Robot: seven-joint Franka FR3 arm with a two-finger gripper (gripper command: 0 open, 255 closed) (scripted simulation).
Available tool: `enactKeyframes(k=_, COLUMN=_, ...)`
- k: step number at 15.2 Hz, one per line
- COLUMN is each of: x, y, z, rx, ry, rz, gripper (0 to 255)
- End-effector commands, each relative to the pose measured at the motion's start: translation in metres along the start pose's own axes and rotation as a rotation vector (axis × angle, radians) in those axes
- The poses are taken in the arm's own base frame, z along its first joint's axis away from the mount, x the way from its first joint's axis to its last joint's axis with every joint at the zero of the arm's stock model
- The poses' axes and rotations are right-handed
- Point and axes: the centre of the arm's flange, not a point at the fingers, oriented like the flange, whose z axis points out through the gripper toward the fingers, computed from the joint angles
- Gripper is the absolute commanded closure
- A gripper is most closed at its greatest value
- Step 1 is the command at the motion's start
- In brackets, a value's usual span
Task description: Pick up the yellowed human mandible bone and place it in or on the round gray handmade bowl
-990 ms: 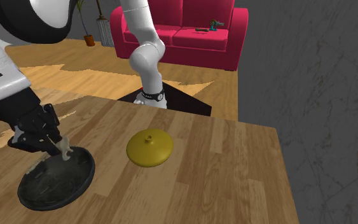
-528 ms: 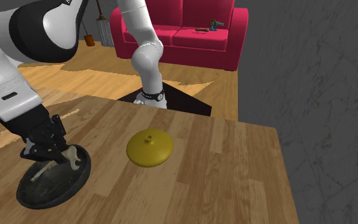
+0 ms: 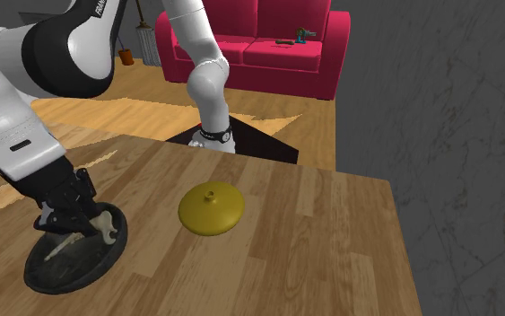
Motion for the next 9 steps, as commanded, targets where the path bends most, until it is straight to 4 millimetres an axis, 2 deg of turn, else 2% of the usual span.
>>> enactKeyframes(k=1, x=-0.002, y=-0.002, z=0.001, rx=0.003, ry=0.0, rz=0.003, gripper=255)
enactKeyframes(k=2, x=-0.002, y=-0.002, z=0.001, rx=0.003, ry=0.0, rz=0.003, gripper=255)
enactKeyframes(k=3, x=-0.002, y=-0.002, z=0.001, rx=0.003, ry=0.0, rz=0.003, gripper=0)
enactKeyframes(k=8, x=-0.002, y=-0.002, z=0.001, rx=0.003, ry=0.0, rz=0.003, gripper=0)
enactKeyframes(k=9, x=-0.002, y=-0.002, z=-0.012, rx=0.003, ry=0.0, rz=0.003, gripper=0)
